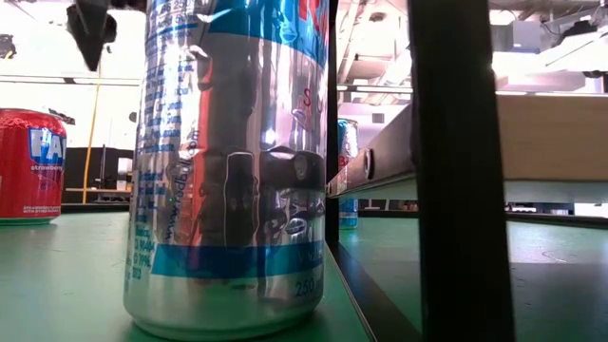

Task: Place canned beverage on shelf
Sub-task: Put the bottom red soda can on the shelf

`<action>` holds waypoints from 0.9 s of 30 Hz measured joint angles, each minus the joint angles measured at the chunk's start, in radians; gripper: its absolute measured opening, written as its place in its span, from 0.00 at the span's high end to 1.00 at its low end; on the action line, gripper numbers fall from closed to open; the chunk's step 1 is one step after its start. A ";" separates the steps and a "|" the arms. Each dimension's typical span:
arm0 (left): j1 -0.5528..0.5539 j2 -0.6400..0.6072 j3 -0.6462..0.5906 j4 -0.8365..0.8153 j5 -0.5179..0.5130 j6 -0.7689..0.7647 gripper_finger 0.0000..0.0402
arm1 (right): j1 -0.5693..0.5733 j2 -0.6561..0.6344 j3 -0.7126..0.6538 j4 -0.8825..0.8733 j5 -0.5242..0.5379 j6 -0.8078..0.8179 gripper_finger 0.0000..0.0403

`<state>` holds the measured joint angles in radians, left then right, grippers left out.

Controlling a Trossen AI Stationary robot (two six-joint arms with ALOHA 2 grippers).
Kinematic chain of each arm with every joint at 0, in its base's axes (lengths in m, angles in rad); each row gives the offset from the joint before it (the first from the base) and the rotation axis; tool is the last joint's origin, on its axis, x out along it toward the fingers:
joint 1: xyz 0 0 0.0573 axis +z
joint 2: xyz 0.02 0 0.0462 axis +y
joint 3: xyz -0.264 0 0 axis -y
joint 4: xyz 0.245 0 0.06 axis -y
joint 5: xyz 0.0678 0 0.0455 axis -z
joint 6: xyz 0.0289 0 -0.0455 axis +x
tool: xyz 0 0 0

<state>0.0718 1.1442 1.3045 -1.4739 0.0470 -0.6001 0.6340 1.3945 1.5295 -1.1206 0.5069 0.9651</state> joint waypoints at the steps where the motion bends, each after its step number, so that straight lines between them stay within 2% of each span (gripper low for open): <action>1: 0.000 0.000 0.000 -0.013 -0.007 -0.043 0.05 | -0.010 0.000 0.000 0.001 0.004 -0.024 0.05; 5: -0.002 -0.001 -0.014 -0.031 -0.021 -0.156 0.05 | -0.050 0.000 0.000 0.000 0.014 -0.094 0.05; 11: -0.027 0.000 -0.153 -0.025 -0.009 -0.199 0.05 | -0.083 0.000 0.000 0.000 0.000 -0.122 0.05; 20: -0.032 0.000 -0.376 0.125 0.056 -0.196 0.05 | -0.087 0.000 0.000 0.000 -0.012 -0.128 0.05; 27: -0.032 0.000 -0.508 0.260 0.067 -0.183 0.05 | -0.087 0.000 0.000 0.000 -0.022 -0.113 0.05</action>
<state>0.0395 1.1439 0.7963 -1.2137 0.1137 -0.7830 0.5465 1.3945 1.5291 -1.1210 0.4849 0.8520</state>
